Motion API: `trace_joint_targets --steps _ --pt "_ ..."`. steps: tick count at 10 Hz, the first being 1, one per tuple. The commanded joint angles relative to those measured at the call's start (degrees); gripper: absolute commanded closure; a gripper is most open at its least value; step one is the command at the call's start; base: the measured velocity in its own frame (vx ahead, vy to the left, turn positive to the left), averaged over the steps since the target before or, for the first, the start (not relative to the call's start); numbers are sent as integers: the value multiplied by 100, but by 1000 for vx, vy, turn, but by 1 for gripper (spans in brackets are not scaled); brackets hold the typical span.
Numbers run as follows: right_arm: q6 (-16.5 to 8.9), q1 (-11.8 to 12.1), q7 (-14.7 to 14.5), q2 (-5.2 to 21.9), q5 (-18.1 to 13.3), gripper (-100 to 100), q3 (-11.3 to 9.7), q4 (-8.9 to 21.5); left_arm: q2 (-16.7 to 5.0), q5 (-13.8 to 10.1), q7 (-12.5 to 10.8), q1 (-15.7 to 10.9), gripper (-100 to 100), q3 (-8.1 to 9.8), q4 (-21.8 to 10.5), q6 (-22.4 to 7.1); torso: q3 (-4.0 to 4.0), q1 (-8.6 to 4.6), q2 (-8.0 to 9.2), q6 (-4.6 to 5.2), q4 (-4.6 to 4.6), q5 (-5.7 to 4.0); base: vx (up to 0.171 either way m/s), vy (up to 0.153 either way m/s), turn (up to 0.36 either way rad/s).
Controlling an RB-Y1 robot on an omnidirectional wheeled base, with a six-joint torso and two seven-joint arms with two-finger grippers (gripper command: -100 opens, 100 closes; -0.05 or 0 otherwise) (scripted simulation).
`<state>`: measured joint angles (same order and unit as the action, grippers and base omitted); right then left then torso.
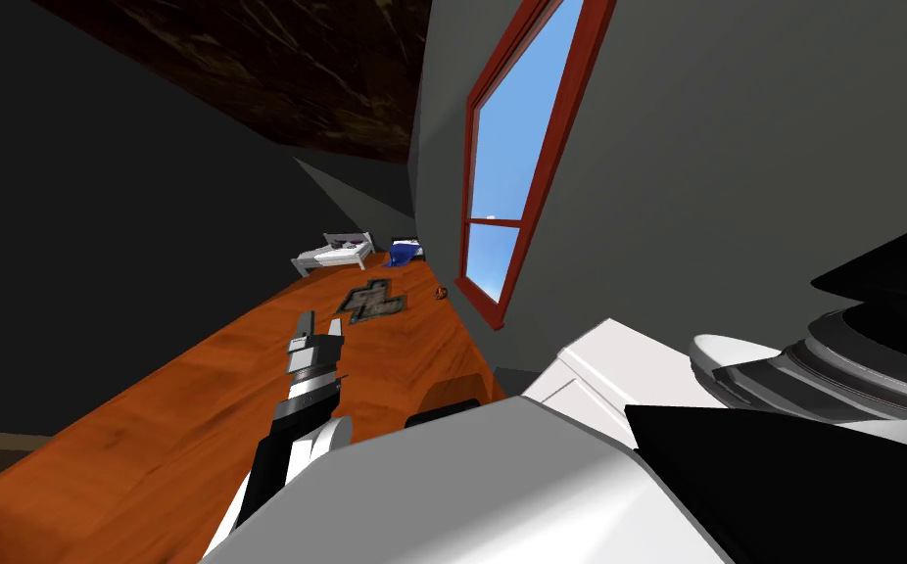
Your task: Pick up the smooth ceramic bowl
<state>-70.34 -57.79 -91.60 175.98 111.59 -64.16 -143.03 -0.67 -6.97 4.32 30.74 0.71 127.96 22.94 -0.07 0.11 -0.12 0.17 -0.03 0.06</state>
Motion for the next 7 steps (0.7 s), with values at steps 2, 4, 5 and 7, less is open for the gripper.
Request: trace_joint_targets --steps 2,4,5,7 --pt "-99 -116 -341 102 129 100 71 52 0 0 0 0 0 0 0 0 -5 1 -7 -4 -3 2 80 9 -133" --pt "-168 -203 -579 178 227 100 122 87 0 0 0 -1 0 0 0 0 -6 2 -7 -6 -4 4 55 10 -117" --pt "-202 -247 -698 217 277 100 148 105 0 0 0 -1 0 0 0 0 -4 6 -4 -6 -3 5 61 21 -147" --pt "-271 -334 -935 293 375 100 200 140 0 0 0 -1 0 0 0 0 -4 11 -5 -5 -2 8 62 18 -126"
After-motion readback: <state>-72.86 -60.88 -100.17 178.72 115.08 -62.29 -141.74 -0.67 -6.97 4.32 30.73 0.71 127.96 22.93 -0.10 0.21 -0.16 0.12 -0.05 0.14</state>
